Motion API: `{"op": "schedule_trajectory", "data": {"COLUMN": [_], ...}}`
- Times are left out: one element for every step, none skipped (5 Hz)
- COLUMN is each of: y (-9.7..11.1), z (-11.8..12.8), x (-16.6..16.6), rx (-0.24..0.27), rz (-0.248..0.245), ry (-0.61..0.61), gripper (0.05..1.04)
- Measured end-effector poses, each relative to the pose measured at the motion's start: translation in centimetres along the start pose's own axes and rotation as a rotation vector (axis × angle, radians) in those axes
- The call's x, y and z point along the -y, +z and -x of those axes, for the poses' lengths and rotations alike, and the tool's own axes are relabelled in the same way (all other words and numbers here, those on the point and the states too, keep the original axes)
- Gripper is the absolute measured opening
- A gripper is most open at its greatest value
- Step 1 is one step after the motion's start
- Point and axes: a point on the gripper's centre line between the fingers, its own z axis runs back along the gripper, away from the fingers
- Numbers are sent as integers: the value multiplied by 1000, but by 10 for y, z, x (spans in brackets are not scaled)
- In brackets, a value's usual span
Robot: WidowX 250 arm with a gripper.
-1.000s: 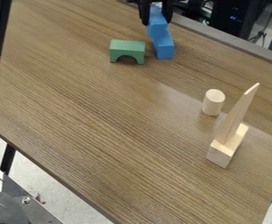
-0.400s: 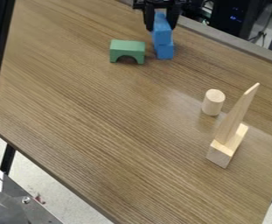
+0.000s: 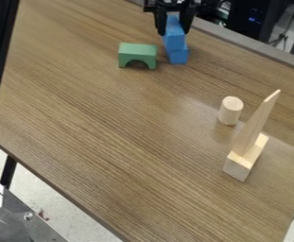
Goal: Put the blue block on top of other blue block
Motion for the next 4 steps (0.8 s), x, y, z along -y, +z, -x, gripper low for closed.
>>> {"op": "schedule_trajectory", "data": {"y": [0,1,1,0], "z": [-4,-6,-5,-6], "x": [4,7,10,9], "rx": [5,9,7,12], "rz": [2,5,4,2], "ry": [3,3,3,2], "gripper": [564,564,564,564]}}
